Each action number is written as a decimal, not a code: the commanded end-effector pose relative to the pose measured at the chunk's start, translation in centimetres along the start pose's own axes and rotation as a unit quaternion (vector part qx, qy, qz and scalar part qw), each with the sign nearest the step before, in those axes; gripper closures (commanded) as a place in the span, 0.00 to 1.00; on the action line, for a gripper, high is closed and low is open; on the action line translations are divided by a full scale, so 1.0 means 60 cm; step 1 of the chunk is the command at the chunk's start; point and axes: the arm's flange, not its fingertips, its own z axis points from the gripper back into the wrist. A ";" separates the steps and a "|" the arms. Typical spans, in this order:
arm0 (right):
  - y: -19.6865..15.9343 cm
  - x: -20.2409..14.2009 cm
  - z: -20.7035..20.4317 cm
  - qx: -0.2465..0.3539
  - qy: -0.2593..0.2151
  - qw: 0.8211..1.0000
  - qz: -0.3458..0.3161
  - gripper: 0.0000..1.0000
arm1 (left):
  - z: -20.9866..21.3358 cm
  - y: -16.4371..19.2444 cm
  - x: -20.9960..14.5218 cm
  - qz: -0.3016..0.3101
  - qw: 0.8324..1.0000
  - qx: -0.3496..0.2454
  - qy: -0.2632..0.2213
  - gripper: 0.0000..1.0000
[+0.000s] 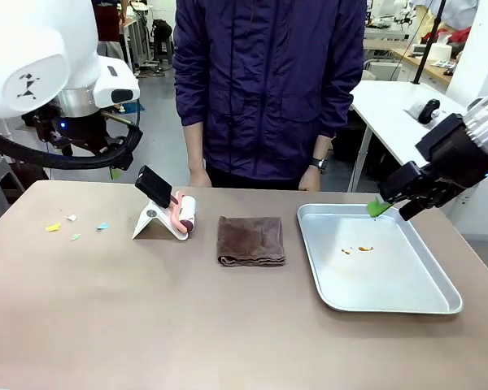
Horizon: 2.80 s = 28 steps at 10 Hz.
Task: Clean the surface of the table.
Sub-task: Hold the Lint Roller with your left hand and the towel with your right hand.
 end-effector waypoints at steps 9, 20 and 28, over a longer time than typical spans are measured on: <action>0.001 0.011 0.004 0.018 0.004 1.000 0.009 0.00 | 0.000 0.013 -0.010 -0.009 1.000 0.007 -0.009 0.00; -0.171 -0.056 0.154 0.263 -0.008 0.907 -0.328 0.00 | -0.182 0.235 -0.077 0.323 0.723 -0.562 0.237 0.00; -0.269 -0.093 0.121 0.261 0.010 0.896 -0.360 0.00 | -0.246 0.312 -0.142 0.491 0.607 -0.580 0.232 0.00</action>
